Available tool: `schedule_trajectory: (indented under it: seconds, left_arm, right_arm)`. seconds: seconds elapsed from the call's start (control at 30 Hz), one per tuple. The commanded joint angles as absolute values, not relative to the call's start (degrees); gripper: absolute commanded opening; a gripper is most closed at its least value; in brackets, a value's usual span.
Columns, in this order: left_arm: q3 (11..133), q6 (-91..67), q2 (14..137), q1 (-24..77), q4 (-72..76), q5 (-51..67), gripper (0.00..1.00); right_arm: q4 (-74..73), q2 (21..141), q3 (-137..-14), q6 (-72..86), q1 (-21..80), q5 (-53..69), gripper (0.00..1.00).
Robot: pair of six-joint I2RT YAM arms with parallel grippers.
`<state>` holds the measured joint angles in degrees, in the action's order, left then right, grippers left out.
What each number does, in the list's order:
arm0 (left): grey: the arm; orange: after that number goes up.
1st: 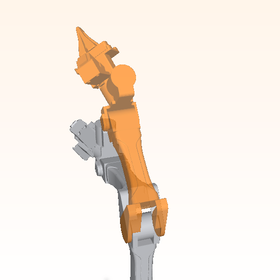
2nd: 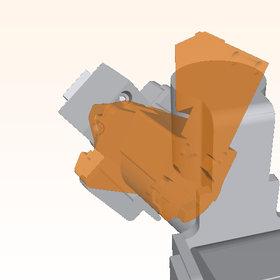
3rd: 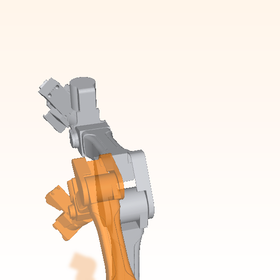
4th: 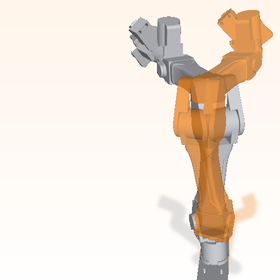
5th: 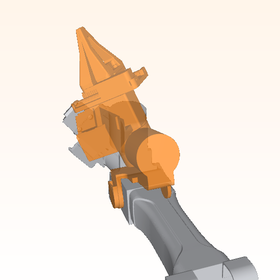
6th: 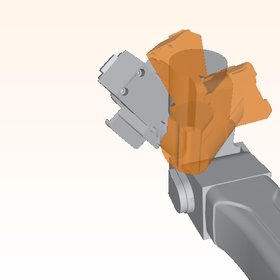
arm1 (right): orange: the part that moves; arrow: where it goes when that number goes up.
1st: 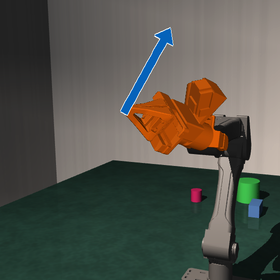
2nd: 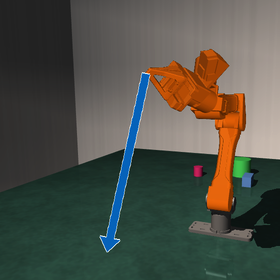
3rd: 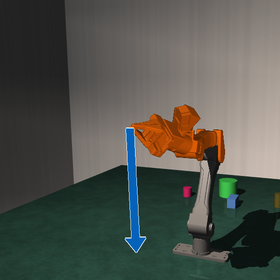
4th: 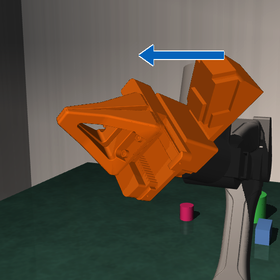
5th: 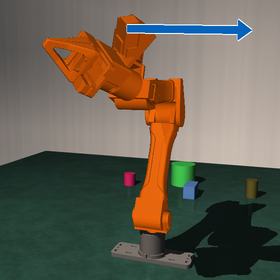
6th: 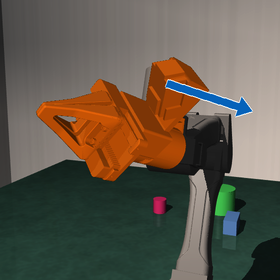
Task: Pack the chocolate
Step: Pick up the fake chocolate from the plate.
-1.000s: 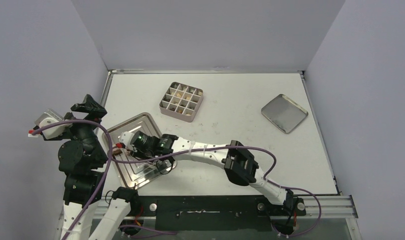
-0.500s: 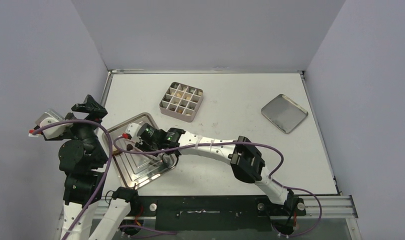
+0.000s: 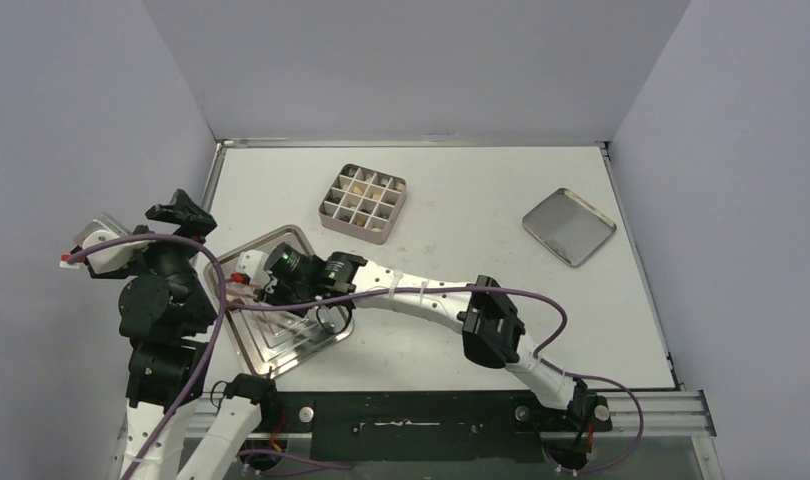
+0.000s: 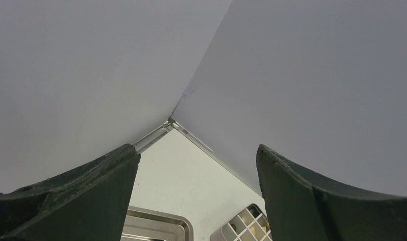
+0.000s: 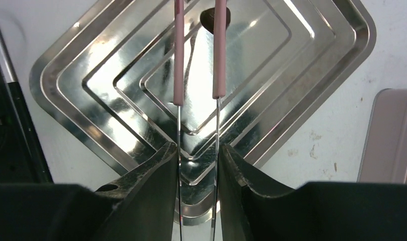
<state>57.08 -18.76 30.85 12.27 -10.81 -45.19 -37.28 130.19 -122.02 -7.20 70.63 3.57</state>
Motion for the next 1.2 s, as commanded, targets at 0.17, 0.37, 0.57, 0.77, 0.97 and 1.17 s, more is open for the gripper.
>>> schedule_trajectory:
  seconds: [0.17, 0.37, 0.57, 0.77, 0.97, 1.17]
  left_arm:
    - [60.7, -17.0, 31.6, 12.3, -9.3, -44.8, 0.84]
    - [62.0, -16.2, 32.4, 12.3, -8.2, -44.3, 0.85]
    - [62.3, -16.1, 32.9, 12.2, -6.5, -43.4, 0.85]
    - [62.1, -15.8, 33.4, 12.3, -5.3, -43.3, 0.84]
    - [61.6, -15.6, 33.4, 12.3, -4.6, -43.4, 0.84]
    - [61.3, -15.5, 33.1, 12.3, -4.6, -43.5, 0.85]
  right_arm:
    - [-37.8, 133.3, -127.6, -9.0, 72.4, 3.0, 0.36]
    - [-38.1, 135.8, -129.5, -9.4, 72.4, 1.4, 0.38]
    - [-38.0, 137.8, -130.9, -10.2, 72.5, 1.0, 0.42]
    - [-38.2, 140.8, -133.8, -10.8, 71.9, 0.2, 0.43]
    - [-37.5, 142.0, -134.3, -10.7, 71.8, 0.2, 0.42]
    - [-37.3, 142.5, -134.4, -11.0, 72.7, 0.2, 0.41]
